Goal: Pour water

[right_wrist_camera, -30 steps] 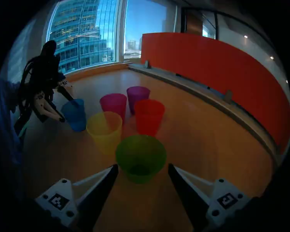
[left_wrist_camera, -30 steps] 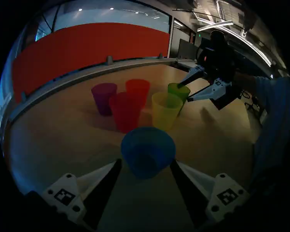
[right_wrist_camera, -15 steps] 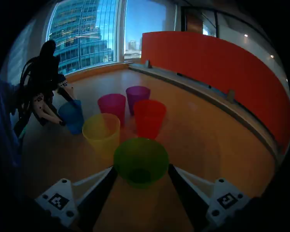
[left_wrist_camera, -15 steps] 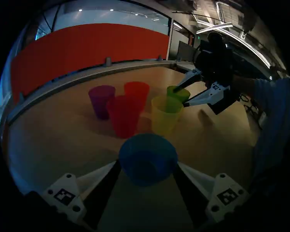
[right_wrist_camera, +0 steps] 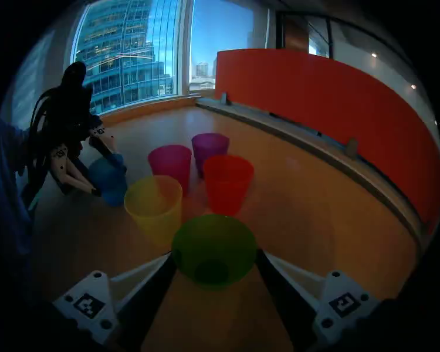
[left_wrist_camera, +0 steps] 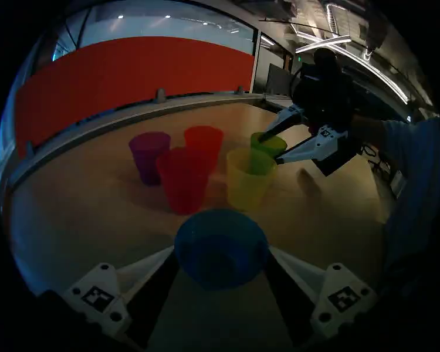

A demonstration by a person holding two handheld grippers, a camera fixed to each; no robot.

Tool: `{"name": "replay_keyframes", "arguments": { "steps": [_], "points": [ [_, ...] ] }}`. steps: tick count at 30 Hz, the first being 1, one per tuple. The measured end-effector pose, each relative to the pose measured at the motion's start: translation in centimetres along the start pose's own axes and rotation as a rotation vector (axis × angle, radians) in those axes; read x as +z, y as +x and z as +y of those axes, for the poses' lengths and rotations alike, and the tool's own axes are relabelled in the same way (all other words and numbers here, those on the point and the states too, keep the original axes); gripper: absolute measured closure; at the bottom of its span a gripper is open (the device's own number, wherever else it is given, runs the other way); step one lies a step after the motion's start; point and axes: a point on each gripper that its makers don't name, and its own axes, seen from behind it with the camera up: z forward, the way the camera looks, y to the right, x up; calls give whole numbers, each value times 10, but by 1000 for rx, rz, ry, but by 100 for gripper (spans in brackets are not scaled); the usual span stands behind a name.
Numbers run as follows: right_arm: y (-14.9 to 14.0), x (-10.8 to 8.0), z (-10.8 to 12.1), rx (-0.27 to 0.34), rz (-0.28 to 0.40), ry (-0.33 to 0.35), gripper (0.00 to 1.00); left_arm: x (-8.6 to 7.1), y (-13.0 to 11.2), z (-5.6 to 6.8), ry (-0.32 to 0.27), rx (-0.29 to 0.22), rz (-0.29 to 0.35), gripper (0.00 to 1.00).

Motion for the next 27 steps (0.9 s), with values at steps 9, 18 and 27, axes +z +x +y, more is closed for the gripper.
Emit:
{"name": "replay_keyframes", "arguments": {
  "steps": [9,18,27],
  "points": [
    [0,1,1,2,2,-1,0,0,0,-1,11,28,0,13],
    [0,4,1,0,4,-4,0,0,1,-1,12,30,2,13],
    [1,8,1,5,4,-12,6,-2,2,1,11,24,9,13]
  ]
}}
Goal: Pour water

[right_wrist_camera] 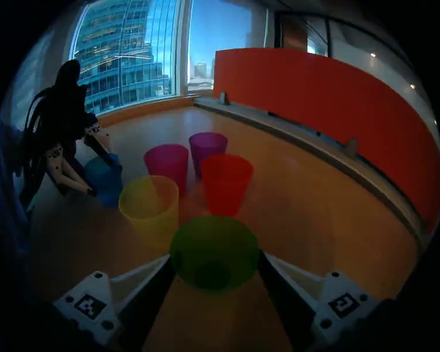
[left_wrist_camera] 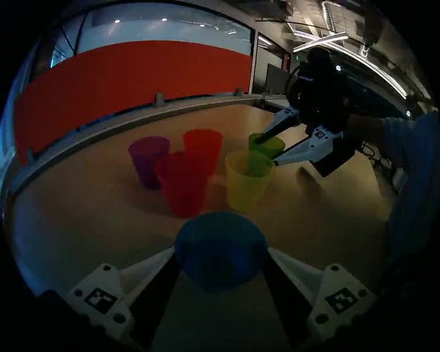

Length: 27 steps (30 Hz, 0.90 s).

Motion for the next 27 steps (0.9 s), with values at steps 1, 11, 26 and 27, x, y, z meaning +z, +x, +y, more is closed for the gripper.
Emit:
{"name": "replay_keyframes", "arguments": {
  "steps": [1,11,26,27],
  "points": [
    [0,0,0,1,0,-2,8,-1,1,0,1,-1,2,13],
    [8,-7,1,4,26,-14,9,-9,11,-2,14,-12,35,13],
    [66,-45,-3,-11,160,-56,9,-39,61,0,72,10,154,13],
    [70,-48,-4,-12,169,-57,9,-41,65,0,75,11,164,13]
  ]
}}
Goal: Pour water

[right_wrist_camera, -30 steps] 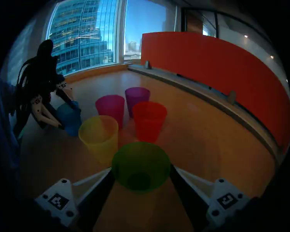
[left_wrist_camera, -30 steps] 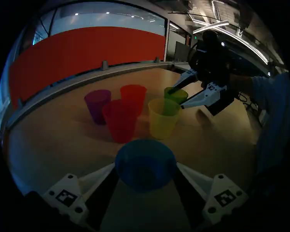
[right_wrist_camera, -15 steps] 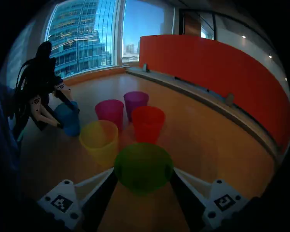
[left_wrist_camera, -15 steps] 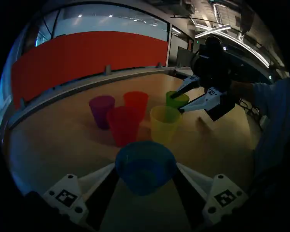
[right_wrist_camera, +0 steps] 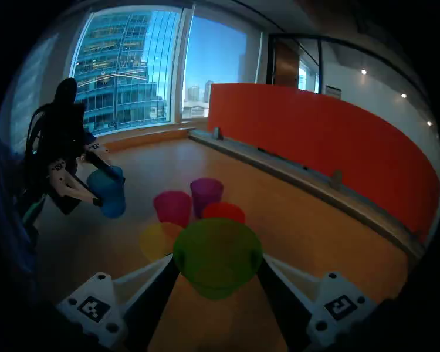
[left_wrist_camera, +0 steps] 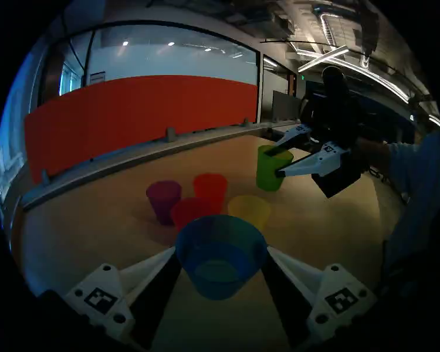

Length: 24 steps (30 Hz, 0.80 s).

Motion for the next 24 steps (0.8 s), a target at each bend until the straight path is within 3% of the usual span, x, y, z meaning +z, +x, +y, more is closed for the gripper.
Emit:
{"name": "replay_keyframes", "arguments": {
  "steps": [14,24],
  "points": [
    [47,-22,-4,-10,134,-27,9,-20,60,-3,41,3,151,13],
    [73,-36,-4,4,222,-40,9,-27,83,-2,54,15,201,13]
  ]
}}
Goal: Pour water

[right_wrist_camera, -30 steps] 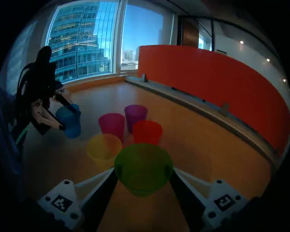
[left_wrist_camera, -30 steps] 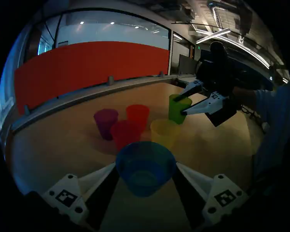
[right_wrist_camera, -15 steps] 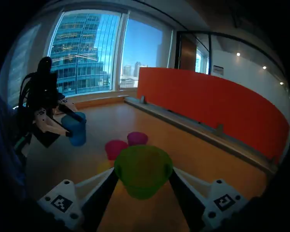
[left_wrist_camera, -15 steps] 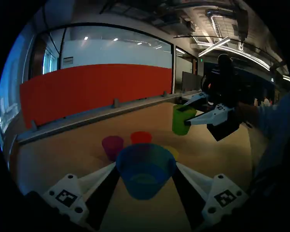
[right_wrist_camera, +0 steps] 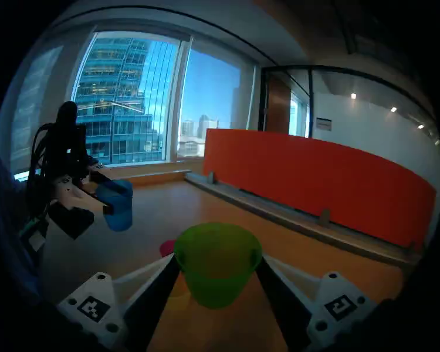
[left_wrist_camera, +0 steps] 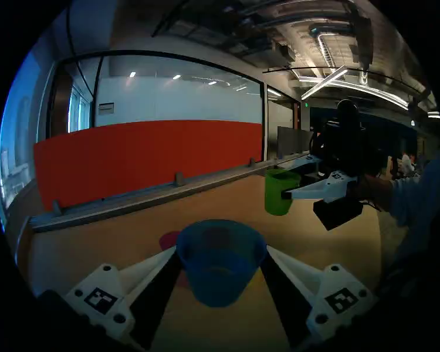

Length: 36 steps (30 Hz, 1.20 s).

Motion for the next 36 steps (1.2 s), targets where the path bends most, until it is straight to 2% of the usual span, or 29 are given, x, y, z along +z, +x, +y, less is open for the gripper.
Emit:
{"name": "replay_keyframes", "arguments": {
  "steps": [11,26,36],
  "points": [
    [20,-5,-3,-1,59,-6,9,-2,22,-1,17,15,40,13],
    [29,-14,-9,-23,84,-9,9,-5,40,1,33,25,83,13],
    [38,-17,-20,-10,98,15,9,-9,53,2,55,61,101,13]
  ]
}}
